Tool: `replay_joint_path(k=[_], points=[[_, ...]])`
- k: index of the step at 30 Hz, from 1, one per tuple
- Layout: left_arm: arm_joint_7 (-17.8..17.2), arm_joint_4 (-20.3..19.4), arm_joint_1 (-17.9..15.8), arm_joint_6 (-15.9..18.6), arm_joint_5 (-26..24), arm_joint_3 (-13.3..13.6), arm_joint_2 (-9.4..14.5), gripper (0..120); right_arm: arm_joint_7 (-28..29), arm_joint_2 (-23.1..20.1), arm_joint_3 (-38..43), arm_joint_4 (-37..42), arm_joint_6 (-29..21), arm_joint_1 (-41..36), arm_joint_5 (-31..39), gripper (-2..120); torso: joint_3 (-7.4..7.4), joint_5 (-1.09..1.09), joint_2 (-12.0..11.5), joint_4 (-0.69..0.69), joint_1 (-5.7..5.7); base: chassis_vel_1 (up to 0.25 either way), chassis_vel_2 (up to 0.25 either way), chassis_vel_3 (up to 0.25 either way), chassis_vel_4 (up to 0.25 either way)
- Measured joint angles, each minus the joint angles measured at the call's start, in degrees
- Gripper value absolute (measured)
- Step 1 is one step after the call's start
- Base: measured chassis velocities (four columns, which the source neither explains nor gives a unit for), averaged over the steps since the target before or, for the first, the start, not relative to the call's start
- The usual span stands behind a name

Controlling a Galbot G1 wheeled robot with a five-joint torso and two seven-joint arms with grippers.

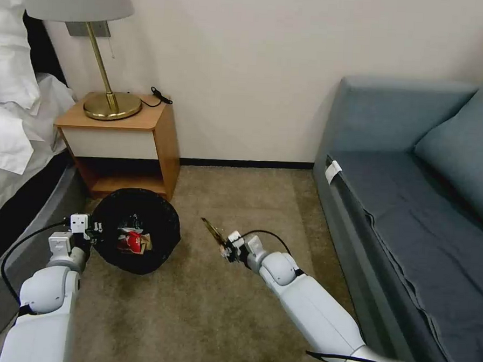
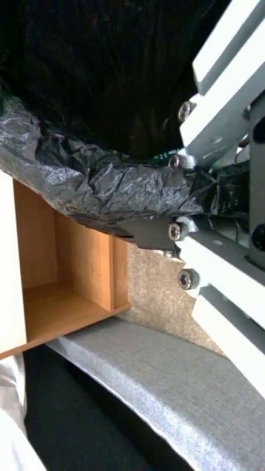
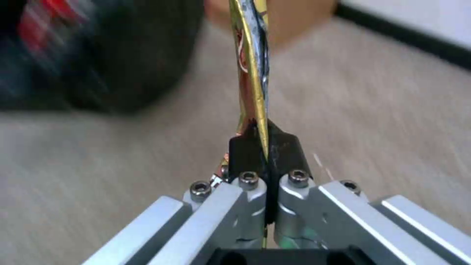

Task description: Pick up the trash bin, then pick up the garbage on the floor and place it into the trash bin.

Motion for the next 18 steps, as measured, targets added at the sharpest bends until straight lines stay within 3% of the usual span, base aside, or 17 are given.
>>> replay_joint_path(k=[3,7,14,18], points=[[0.12,0.02,-0.06,0.0,0.05,0.07,0.12,1,-2.67,0.26,-2.94,3.76,0.89,1.68,8.18,0,0.0,0.0,0.0,0.0,0.0,0.0,0.0,0.0,0.0],[0.16,0.05,-0.06,0.0,0.22,0.22,-0.07,1,-4.08,0.92,-5.72,5.37,0.91,3.12,12.91,0,0.0,0.0,0.0,0.01,0.0,0.0,0.0,0.0,0.0],[0.6,0.19,-0.36,-0.02,0.27,0.28,-0.13,1,-4.42,2.54,-9.82,5.68,3.11,5.06,17.0,0,0.0,-0.01,0.0,0.0,0.0,0.0,0.0,0.0,0.0],[0.72,0.19,-0.51,0.07,0.4,0.19,0.06,1,-3.46,6.32,-12.31,2.05,5.02,6.97,17.73,0,0.0,-0.01,0.0,0.0,0.0,0.0,0.0,0.0,0.0]])
